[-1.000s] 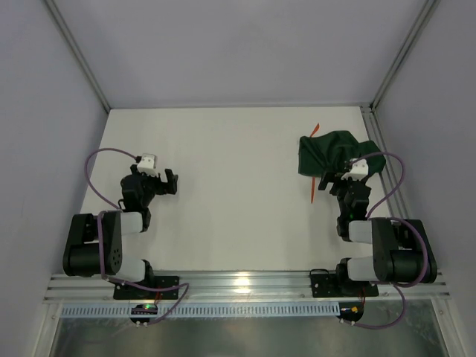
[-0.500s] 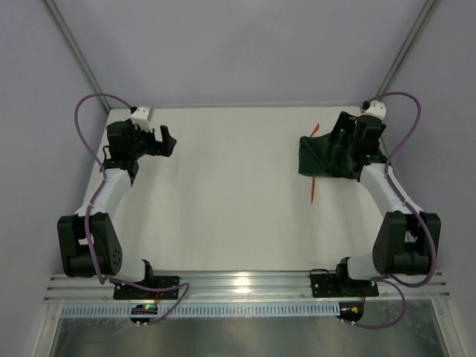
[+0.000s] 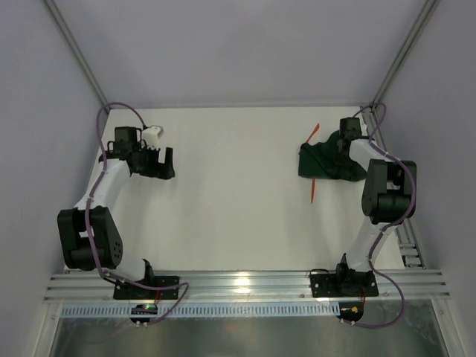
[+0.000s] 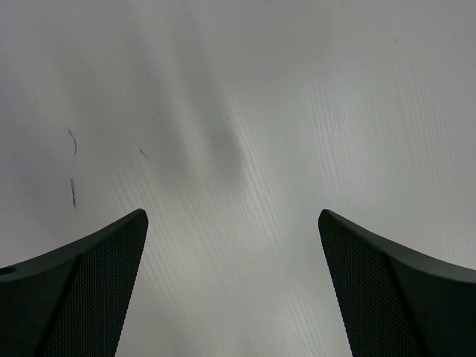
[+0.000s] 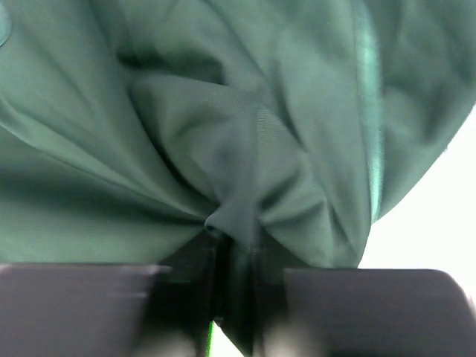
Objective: Fold the napkin into a case and place the utensils inside
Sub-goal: Pick up the crumpled napkin from the corner of the board, then place the crumpled napkin at the center of the board.
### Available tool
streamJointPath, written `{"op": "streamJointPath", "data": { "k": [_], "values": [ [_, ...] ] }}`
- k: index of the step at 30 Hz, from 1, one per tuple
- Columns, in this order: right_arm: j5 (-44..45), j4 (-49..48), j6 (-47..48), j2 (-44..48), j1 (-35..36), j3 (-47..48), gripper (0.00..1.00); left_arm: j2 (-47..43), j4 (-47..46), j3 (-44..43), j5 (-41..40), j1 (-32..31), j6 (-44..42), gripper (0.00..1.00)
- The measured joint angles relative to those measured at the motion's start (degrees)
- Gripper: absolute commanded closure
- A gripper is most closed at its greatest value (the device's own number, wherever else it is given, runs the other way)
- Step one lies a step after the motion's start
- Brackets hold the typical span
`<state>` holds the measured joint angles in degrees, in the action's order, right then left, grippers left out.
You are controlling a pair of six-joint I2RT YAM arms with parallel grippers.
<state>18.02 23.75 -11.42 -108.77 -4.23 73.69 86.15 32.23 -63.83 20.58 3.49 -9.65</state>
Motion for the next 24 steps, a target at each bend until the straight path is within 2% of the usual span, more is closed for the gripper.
{"op": "streamJointPath", "data": {
  "k": [1, 5, 9, 13, 17, 20, 24],
  "values": [
    [0.37, 0.04, -0.02, 0.83, 0.0, -0.48, 0.95, -0.81, 1.33, -0.13, -0.02, 0.0, -0.24, 0.01],
    [2.16, 1.84, -0.33, 8.9, 0.24, -1.95, 0.96, -3.76, 6.29, -2.01, 0.39, 0.0, -1.62, 0.01],
    [4.76, 2.38, 2.03, 24.02, 3.04, 0.04, 0.96, -6.36, 11.06, -5.14, 1.6, 0.0, -3.08, 0.01],
    [3.02, 1.53, 7.19, 36.48, 14.1, 9.55, 0.96, -8.35, 14.88, -8.37, 3.13, 0.0, -4.22, 0.01],
    [-7.45, -1.25, 9.09, 43.63, 24.94, 15.91, 0.96, -10.21, 18.12, -11.15, 4.33, 0.0, -4.59, 0.01],
    [-12.2, -2.49, 7.67, 45.81, 29.94, 17.51, 0.96, -11.76, 20.09, -12.98, 4.57, 0.0, -4.92, 0.01],
    [-16.09, -4.31, 4.13, 43.25, 38.07, 17.09, 0.96, -13.88, 22.6, -15.26, 4.5, 0.0, -6.27, 0.01]
  ]
}}
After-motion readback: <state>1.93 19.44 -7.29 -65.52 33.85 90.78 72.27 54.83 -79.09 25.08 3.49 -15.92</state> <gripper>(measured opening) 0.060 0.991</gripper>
